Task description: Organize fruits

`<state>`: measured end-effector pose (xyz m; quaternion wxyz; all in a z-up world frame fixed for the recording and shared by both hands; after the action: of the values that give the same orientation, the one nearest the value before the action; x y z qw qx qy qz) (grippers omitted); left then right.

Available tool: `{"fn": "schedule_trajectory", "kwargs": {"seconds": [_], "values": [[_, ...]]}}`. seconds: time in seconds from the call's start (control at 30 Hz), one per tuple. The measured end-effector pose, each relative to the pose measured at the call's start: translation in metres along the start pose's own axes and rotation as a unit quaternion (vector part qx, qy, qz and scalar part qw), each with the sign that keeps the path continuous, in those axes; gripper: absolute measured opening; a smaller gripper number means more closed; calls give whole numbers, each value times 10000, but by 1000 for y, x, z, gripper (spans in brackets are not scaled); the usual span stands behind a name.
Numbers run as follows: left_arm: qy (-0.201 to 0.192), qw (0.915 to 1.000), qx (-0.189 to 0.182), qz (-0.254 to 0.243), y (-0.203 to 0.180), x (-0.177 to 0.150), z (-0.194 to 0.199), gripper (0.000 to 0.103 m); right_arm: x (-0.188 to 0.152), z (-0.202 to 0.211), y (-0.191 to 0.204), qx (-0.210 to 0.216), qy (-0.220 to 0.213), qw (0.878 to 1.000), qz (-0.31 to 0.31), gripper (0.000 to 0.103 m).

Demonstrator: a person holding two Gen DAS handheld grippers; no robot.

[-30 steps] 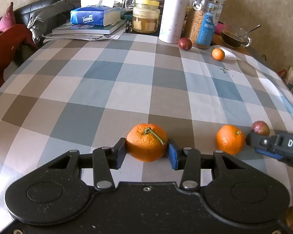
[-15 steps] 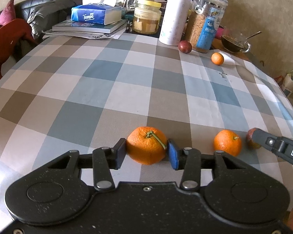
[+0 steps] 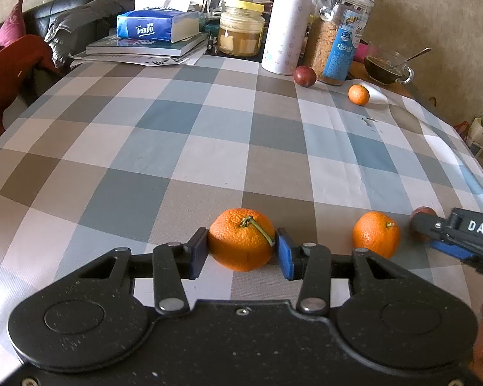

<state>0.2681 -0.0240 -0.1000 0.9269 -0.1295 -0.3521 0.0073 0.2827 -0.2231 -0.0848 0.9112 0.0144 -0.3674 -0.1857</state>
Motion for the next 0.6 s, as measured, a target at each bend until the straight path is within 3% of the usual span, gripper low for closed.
{"fn": "schedule_trajectory", "kwargs": {"seconds": [0.07,0.2,0.6], "values": [[-2,10000,3,-6,0,0,0,52,0,-7,-2,146,262,9993,-203,40],[-5,10000,10,-20,-1,0,0,52,2,-11,-3,130,243,9990,-363,41],[-6,10000,11,-29,-1,-1,0,52,5,-9,12,-283,-98,9991,284,39]]}}
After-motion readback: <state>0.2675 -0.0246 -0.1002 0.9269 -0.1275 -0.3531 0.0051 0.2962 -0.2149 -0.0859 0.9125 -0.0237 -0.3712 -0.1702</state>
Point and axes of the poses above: each gripper's, at about its wrist camera, not at the fingertips, and z roughly against the way its jaws point, y to its left, x to its top, the point moved 6 cm from there along -z, roughly the way its jaws point, and after that the axes turned 8 degrees about -x, right-handed, at the moved point
